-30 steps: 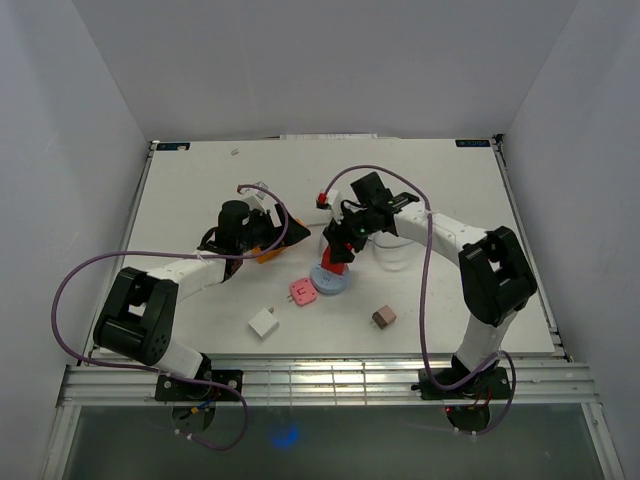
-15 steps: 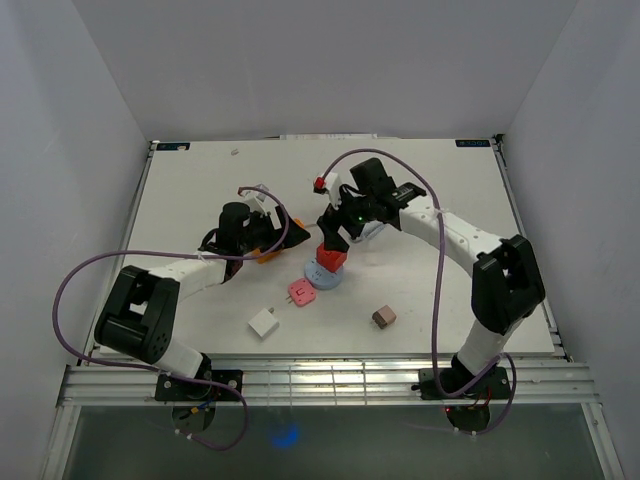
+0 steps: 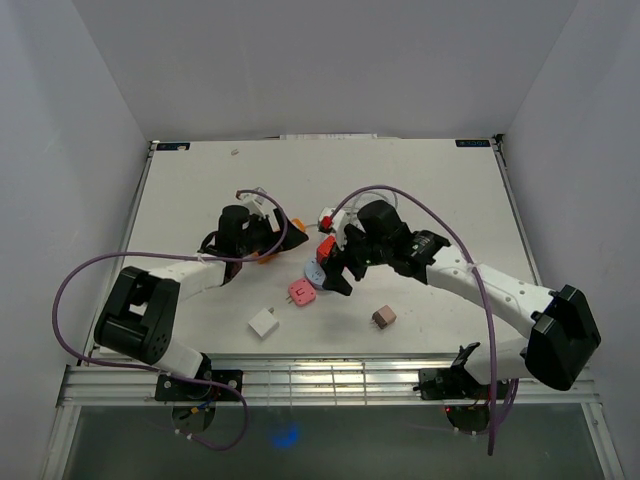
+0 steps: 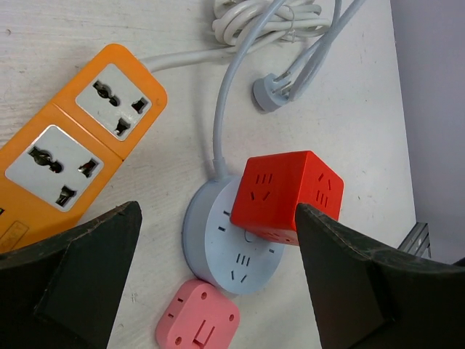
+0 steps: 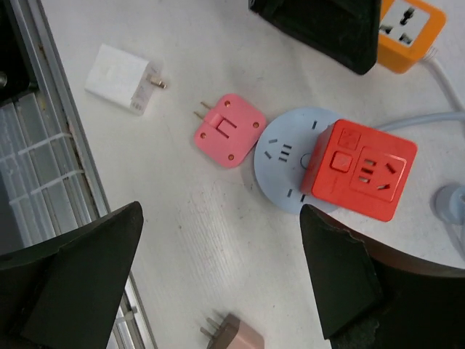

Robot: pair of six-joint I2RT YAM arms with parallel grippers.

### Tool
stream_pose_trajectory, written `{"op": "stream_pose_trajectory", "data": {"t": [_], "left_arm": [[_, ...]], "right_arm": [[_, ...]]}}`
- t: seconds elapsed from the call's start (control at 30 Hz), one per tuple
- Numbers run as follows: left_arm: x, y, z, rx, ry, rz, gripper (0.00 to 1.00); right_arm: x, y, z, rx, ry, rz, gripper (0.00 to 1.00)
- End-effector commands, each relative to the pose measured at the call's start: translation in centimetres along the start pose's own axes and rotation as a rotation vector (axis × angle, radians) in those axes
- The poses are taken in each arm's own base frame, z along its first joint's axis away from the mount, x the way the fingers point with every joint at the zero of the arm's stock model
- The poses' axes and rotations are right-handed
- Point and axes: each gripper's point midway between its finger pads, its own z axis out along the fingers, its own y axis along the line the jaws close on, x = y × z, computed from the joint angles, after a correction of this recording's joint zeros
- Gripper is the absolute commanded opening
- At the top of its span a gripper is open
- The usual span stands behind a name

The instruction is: Insert the plug

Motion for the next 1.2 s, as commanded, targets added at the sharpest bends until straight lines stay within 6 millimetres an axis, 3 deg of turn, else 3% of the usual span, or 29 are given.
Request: {"op": "stream_pose_trajectory", "data": {"t": [0.0,0.13,0.2,0.27,0.3,0.33,0.4,0.5,0.57,0.77,0.87,1.0,1.07,1.1,1.17], "left_arm": [[-0.9,-0.9,-1.1,0.029,-0.04,0.021,0.97],[0.0,-0.7,-2.3,0.019,-0.047,0.027,0.98],[1.4,-0.5,-3.1,0.028,-0.025,0.035,0.98],[1.5,-1.7,-4.2,0.051,-0.063,0.092,0.98],[2.4,-1.4,-4.6,0.043,-0.059,0.105,0.98],[1.9,-2.3,-5.4,0.065,-0.096,0.139,0.98],[2.7,-2.2,-6.2,0.07,-0.11,0.197,0.98],[2.7,-3.6,-7.3,0.125,-0.159,0.299,0.98],[3.7,-4.8,-7.3,0.149,-0.159,0.344,0.98],[5.3,-5.5,-7.5,0.185,-0.146,0.538,0.98],[5.1,-4.6,-7.8,0.14,-0.164,0.589,0.98],[4.3,-5.5,-8.0,0.16,-0.167,0.645,0.98],[5.0,-4.7,-7.3,0.131,-0.092,0.655,0.98],[4.1,-5.6,-7.0,0.139,-0.089,0.669,0.98],[5.4,-4.8,-6.2,0.125,0.021,0.689,0.98]], "right_arm": [[-1.3,-0.4,-1.0,0.065,-0.09,-0.024,0.93],[-1.5,-1.1,-1.8,0.119,-0.122,-0.032,0.91],[-1.2,-1.6,-2.1,0.16,-0.129,-0.027,0.9],[-1.4,-3.0,-2.4,0.234,-0.163,-0.003,0.89],[-0.6,-3.3,-2.4,0.254,-0.166,0.013,0.89],[-0.2,-3.8,-2.5,0.267,-0.178,0.026,0.89],[-0.2,-3.9,-2.4,0.255,-0.23,0.043,0.89],[0.1,-4.1,-2.3,0.255,-0.265,0.056,0.89],[0.0,-4.2,-2.4,0.255,-0.281,0.059,0.89],[-0.4,-4.1,-3.5,0.235,-0.356,0.088,0.89],[-0.3,-3.8,-3.8,0.222,-0.385,0.133,0.89],[-0.7,-3.6,-4.7,0.228,-0.424,0.16,0.89],[-0.5,-3.7,-5.1,0.244,-0.44,0.185,0.89],[-0.6,-3.6,-5.4,0.248,-0.45,0.188,0.89],[-0.9,-3.7,-6.0,0.267,-0.48,0.203,0.89]]}}
